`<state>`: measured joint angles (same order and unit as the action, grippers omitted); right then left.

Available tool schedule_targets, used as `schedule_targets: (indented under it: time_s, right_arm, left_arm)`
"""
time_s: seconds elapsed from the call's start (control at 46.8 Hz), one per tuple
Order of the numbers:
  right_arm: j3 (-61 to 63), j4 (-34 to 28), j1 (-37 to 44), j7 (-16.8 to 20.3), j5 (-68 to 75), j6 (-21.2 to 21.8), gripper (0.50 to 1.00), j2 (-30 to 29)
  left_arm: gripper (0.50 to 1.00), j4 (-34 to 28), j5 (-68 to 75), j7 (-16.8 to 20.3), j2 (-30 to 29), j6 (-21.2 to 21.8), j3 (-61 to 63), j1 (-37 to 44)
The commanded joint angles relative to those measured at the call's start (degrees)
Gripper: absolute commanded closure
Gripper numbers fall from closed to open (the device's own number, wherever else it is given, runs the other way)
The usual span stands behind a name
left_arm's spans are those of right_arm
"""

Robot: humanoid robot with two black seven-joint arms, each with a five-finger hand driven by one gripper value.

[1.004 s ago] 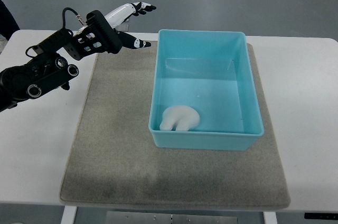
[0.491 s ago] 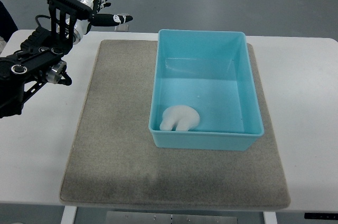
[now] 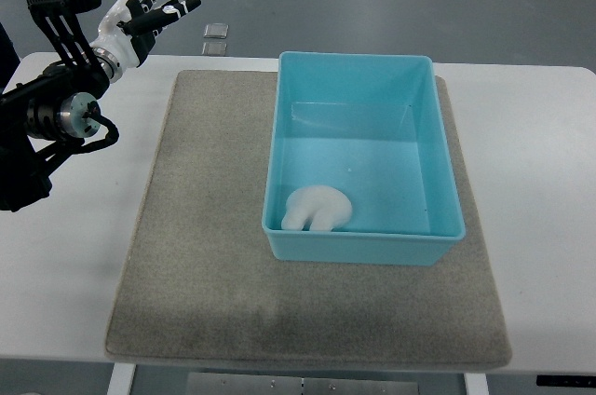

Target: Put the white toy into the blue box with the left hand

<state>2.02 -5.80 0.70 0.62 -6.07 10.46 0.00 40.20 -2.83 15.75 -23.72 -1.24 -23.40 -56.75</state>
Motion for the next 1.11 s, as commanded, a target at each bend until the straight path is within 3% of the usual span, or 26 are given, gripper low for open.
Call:
schedule_targets:
  time_s: [0.0,0.107,0.235,0.491,1.089]
  right_arm:
    - [0.0,0.0,0.0,0.0,0.0,0.0,0.564,0.0]
    - [0.0,0.0,0.0,0.0,0.0,0.0,0.564,0.0]
    - [0.0,0.0,0.0,0.0,0.0,0.0,0.564,0.0]
    - [0.0,0.0,0.0,0.0,0.0,0.0,0.564,0.0]
    - [0.0,0.0,0.0,0.0,0.0,0.0,0.564,0.0]
  left_arm:
    - [0.508,-2.4,-2.4,0.0,0.0,-4.9,-0.5,0.4]
    - [0.508,-3.3,-4.4,0.0,0.3,-9.2,-0.7,0.9]
    - [0.508,-4.1,-6.7,0.0,1.4,-11.2,-1.8,1.8]
    - [0.508,-4.2,-7.2,0.0,3.4,-11.2,-7.5,4.2]
    - [0.508,-4.7,-6.9,0.0,3.4,-11.5,-7.8,4.5]
